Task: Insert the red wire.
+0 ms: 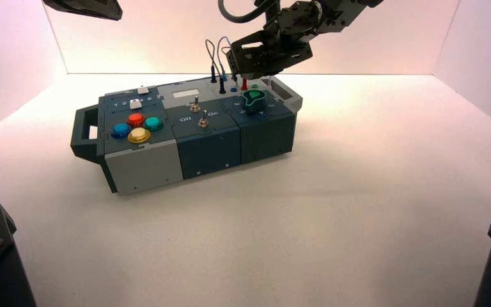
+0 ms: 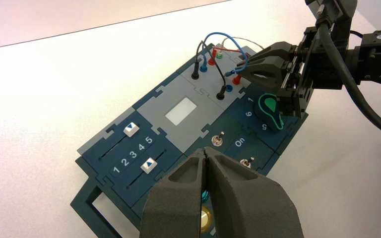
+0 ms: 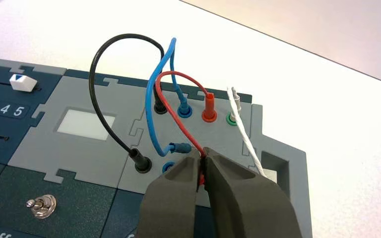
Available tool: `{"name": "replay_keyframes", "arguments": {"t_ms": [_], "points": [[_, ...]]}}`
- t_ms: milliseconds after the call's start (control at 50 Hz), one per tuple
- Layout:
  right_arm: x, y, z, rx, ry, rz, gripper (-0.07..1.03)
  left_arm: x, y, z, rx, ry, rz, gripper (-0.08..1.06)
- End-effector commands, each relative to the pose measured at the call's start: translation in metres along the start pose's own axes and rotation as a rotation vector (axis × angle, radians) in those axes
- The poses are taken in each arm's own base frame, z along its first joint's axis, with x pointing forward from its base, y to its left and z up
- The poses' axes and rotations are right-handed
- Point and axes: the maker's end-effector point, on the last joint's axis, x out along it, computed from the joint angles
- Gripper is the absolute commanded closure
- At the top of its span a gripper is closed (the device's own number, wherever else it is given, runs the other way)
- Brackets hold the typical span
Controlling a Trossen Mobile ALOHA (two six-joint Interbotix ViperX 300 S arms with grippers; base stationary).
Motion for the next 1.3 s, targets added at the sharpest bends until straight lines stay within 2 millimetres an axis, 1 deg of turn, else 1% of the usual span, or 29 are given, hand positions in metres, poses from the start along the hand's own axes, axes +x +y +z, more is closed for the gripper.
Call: {"name": "replay_keyframes", "arguments": {"t_ms": [20, 80, 220, 380, 540, 820, 900, 1000, 1120, 1300], "points": [[-0.003, 0.002, 0.015, 0.009, -0.038, 0.003, 0.77, -0.002, 0.002, 0.008, 0.006, -0.025, 0.008, 1.01], [-0.001, 0.002, 0.014, 0.017, -0.035, 0.003, 0.74, -0.002, 0.002, 0.008, 0.007, -0.028, 0.010, 1.01], [-0.001, 0.002, 0.016, 0.019, -0.041, 0.004, 0.72, -0.001, 0.002, 0.008, 0.005, -0.027, 0.012, 1.01], [-0.003, 0.002, 0.018, 0.021, -0.046, 0.003, 0.67, 0.000, 0.003, 0.005, 0.005, -0.021, 0.015, 1.01], [-0.011, 0.002, 0.028, 0.022, -0.070, 0.005, 0.63, 0.001, 0.004, 0.005, 0.008, -0.023, 0.019, 1.01], [-0.027, 0.002, 0.039, 0.022, -0.098, 0.007, 0.62, 0.001, 0.005, 0.007, 0.031, -0.034, 0.026, 1.01], [-0.032, 0.002, 0.042, 0.024, -0.098, 0.009, 0.58, 0.001, 0.005, 0.007, 0.036, -0.036, 0.027, 1.01], [-0.039, 0.003, 0.043, 0.027, -0.057, 0.017, 0.54, 0.001, 0.006, 0.007, 0.043, -0.037, 0.029, 1.01], [-0.047, 0.005, 0.044, 0.021, 0.014, 0.033, 0.54, 0.002, 0.007, 0.008, 0.063, -0.043, 0.034, 1.01], [-0.052, 0.005, 0.040, 0.009, 0.101, 0.045, 0.54, 0.002, 0.007, 0.008, 0.071, -0.043, 0.035, 1.01]]}}
